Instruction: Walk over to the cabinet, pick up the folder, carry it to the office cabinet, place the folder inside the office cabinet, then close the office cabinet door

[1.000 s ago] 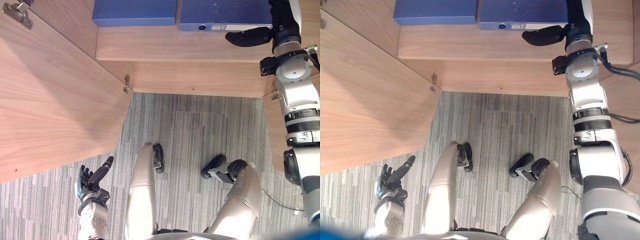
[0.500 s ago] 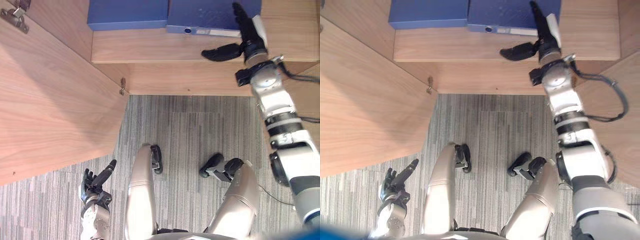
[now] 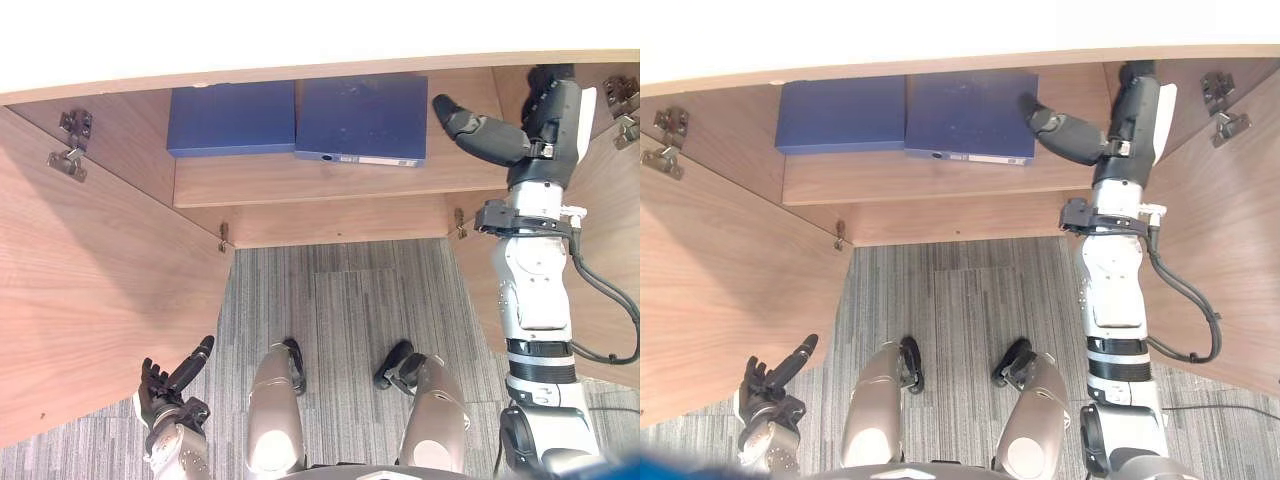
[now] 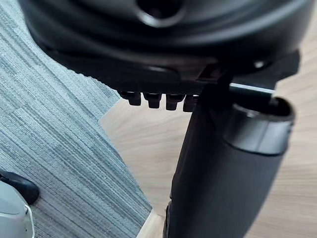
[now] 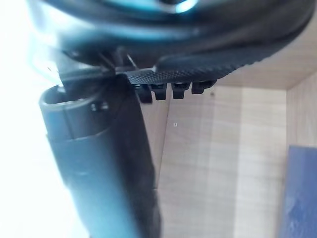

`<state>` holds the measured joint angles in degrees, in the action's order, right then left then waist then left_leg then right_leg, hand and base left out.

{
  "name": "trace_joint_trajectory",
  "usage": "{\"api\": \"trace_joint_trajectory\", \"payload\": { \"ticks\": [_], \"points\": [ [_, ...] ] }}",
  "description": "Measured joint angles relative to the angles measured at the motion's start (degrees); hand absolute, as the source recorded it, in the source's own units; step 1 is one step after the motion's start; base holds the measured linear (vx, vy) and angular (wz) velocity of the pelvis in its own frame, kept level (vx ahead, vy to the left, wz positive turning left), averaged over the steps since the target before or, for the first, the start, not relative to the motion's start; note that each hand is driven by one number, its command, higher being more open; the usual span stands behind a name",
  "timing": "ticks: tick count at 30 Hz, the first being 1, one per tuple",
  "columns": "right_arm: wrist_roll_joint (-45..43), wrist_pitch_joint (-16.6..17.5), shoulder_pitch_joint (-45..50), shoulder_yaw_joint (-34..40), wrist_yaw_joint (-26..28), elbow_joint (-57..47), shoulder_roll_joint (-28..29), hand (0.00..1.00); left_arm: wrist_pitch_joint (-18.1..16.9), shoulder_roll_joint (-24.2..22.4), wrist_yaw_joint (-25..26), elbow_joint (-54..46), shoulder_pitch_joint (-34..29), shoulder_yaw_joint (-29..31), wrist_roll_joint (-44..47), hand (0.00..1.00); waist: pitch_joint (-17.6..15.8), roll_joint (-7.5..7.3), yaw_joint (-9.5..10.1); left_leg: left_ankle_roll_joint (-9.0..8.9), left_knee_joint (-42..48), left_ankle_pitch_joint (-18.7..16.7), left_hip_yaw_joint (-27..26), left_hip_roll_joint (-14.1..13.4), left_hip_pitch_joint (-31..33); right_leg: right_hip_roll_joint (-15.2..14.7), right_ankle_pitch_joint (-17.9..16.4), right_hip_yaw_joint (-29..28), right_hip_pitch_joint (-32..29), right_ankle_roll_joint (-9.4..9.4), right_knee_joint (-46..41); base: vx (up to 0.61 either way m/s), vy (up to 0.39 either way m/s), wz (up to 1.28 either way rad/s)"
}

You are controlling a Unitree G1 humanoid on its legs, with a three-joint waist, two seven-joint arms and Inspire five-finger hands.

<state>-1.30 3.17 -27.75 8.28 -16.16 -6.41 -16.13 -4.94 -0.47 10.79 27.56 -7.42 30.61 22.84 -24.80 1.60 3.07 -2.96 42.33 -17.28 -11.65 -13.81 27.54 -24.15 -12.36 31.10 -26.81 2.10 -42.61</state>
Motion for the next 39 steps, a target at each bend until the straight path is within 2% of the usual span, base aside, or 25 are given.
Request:
{"api": "trace_joint_trajectory", "payload": {
  "ticks": [5,7,10,11,14,15,16,20,23,26,27,30,32,34,35,36,37,38,39],
  "points": [
    [6.7,-2.7,1.3,-0.9,-2.0,0.0,0.6,1.00,0.0,-1.3,-0.2,-2.0,-2.0,0.3,-1.0,1.00,0.5,0.69,0.39,-0.29,-2.0,0.3,-0.2,-0.4,-2.8,1.1,0.1,0.9,2.7,-0.11,1.9,0.04,-0.015,-0.05],
    [8.3,-2.8,3.9,-2.8,-2.1,0.0,1.8,1.00,0.1,-2.4,-0.2,-2.6,-2.8,1.0,-1.2,1.00,1.9,0.83,0.64,-0.37,-4.2,1.1,-0.3,-1.1,-4.1,3.0,1.1,1.7,4.2,-0.10,5.0,0.05,-0.031,-0.09],
    [8.5,-1.3,12.1,-7.5,-0.7,0.9,6.5,1.00,0.6,-4.0,0.0,-2.5,-3.3,1.8,-3.4,1.00,6.1,0.32,1.46,-1.19,-11.3,4.1,-1.3,-2.0,-7.8,7.0,3.9,3.0,7.4,-0.35,13.2,0.11,-0.064,-0.13],
    [8.4,-0.2,15.8,-10.3,0.6,3.6,9.1,1.00,1.0,-4.1,0.0,-2.5,-3.6,1.9,-3.6,1.00,8.0,-0.43,1.70,-1.31,-14.5,5.4,-2.1,-2.3,-9.7,8.8,4.9,3.1,8.8,-0.50,16.4,0.15,-0.100,-0.19],
    [7.8,-0.1,24.4,-15.3,5.5,14.2,13.5,1.00,1.2,-4.4,-0.1,-1.6,-3.2,1.6,-5.1,1.00,12.4,-1.58,1.71,-2.23,-21.7,8.1,-3.8,-3.2,-14.1,13.4,7.7,3.2,12.5,-1.03,24.8,0.17,-0.102,-0.24],
    [7.8,-0.1,27.1,-15.9,7.0,17.2,14.4,1.00,1.2,-4.4,0.0,-0.8,-2.8,1.5,-5.6,1.00,13.3,-1.65,1.73,-2.49,-23.5,8.7,-4.4,-3.4,-15.5,14.6,8.5,3.2,13.9,-1.03,26.9,0.23,-0.104,-0.27],
    [7.8,-0.4,31.8,-16.9,9.0,20.8,14.6,1.00,1.2,-4.4,0.1,0.6,-2.6,0.3,-5.7,1.00,14.3,-1.60,1.57,-3.52,-26.5,9.8,-5.4,-3.5,-18.2,15.9,9.5,2.9,16.1,-0.97,30.0,0.15,-0.060,-0.17],
    [7.8,-0.3,37.9,-16.6,12.2,29.0,14.1,1.00,1.2,-4.0,0.5,4.4,-2.5,-4.1,-8.2,1.00,16.3,-1.80,-0.07,-4.81,-29.8,12.1,-5.4,-2.6,-22.3,16.4,10.2,2.4,19.6,-0.48,33.0,0.11,-0.011,-0.08],
    [8.1,-0.1,37.4,-13.5,12.3,43.0,14.0,1.00,1.0,-3.3,0.6,10.4,-2.2,-8.1,-10.3,1.00,18.4,-1.52,-0.62,-5.48,-32.0,12.7,-6.2,-2.2,-26.7,17.7,12.0,1.1,23.7,-0.12,37.2,0.04,0.008,-0.22],
    [7.3,-0.1,34.3,-6.4,11.6,56.6,15.2,1.00,1.0,-3.2,1.1,14.7,-2.0,-9.8,-11.5,1.00,19.4,-1.50,-0.77,-5.88,-32.6,13.0,-6.6,-1.9,-28.0,18.4,14.1,0.6,25.7,-0.02,41.0,-0.03,0.000,-0.13],
    [4.5,-0.1,31.7,-2.6,10.9,62.1,15.2,1.00,1.0,-3.1,1.8,16.0,-2.1,-10.0,-11.6,1.00,19.4,-1.49,-0.72,-5.88,-32.7,13.0,-6.6,-1.7,-28.4,18.7,15.1,0.0,26.2,-0.08,42.2,-0.05,0.001,-0.14],
    [-1.3,0.1,28.6,4.3,9.2,70.9,14.9,1.00,1.0,-3.1,3.2,17.2,-2.9,-10.5,-11.9,1.00,19.4,-1.49,-0.58,-5.89,-32.1,13.0,-6.2,-1.5,-28.9,19.2,16.8,0.3,28.3,-0.22,44.8,-0.09,-0.010,0.03],
    [-1.6,-0.5,28.7,6.3,8.8,73.3,14.2,1.00,0.9,-2.8,3.6,17.2,-3.8,-11.9,-12.7,1.00,19.2,-1.46,-0.44,-5.98,-29.4,12.6,-4.8,-1.7,-28.3,19.2,17.1,0.9,29.8,-0.15,45.7,-0.17,-0.025,0.16],
    [-1.7,-1.5,28.6,6.5,8.4,73.9,13.7,1.00,0.7,-2.7,3.5,17.2,-5.1,-12.6,-13.9,1.00,18.6,-0.98,-0.29,-5.24,-22.6,11.2,-3.3,-3.0,-25.6,19.5,16.4,0.7,30.1,-0.16,45.7,-0.20,0.002,0.01],
    [-1.6,-1.6,28.5,6.4,8.3,73.6,13.6,1.00,0.7,-2.7,3.3,17.0,-5.2,-12.6,-13.7,1.00,17.9,-0.78,-0.24,-4.60,-15.1,10.8,-1.7,-4.3,-22.1,20.0,16.3,0.0,30.2,-0.14,45.8,-0.20,-0.004,-0.19],
    [-2.1,-1.6,28.5,5.8,8.2,73.7,13.3,1.00,0.5,-2.7,3.5,17.1,-4.8,-11.8,-14.0,1.00,17.5,-0.50,0.15,-2.24,-8.8,11.9,0.4,-5.2,-18.6,21.2,15.9,0.0,31.2,0.40,48.1,-0.17,-0.032,-0.28],
    [-2.3,-1.7,28.4,5.5,8.2,73.7,12.8,1.00,0.4,-3.0,3.7,17.8,-4.7,-11.8,-14.4,1.00,17.7,1.08,0.60,-0.95,-7.2,12.7,1.3,-6.7,-17.1,22.5,14.7,-0.4,31.8,0.84,47.0,-0.07,-0.069,-0.29],
    [-3.4,-1.7,27.6,4.9,8.4,73.5,11.2,1.00,-0.1,-3.2,3.8,18.8,-4.7,-12.8,-15.3,1.00,16.8,3.18,0.90,-0.55,-3.8,12.3,1.2,-9.4,-15.7,23.3,11.5,-0.6,30.0,-1.88,36.5,0.07,-0.079,-0.19],
    [-3.5,-1.7,27.7,4.1,7.8,73.7,12.0,1.00,-0.8,-0.8,3.5,17.3,-5.1,-13.2,-15.6,1.00,16.1,0.10,0.99,-0.07,0.7,12.8,0.6,-8.2,-14.6,20.3,3.6,-1.8,29.4,-1.88,29.8,0.07,-0.089,0.05]
  ]
}}
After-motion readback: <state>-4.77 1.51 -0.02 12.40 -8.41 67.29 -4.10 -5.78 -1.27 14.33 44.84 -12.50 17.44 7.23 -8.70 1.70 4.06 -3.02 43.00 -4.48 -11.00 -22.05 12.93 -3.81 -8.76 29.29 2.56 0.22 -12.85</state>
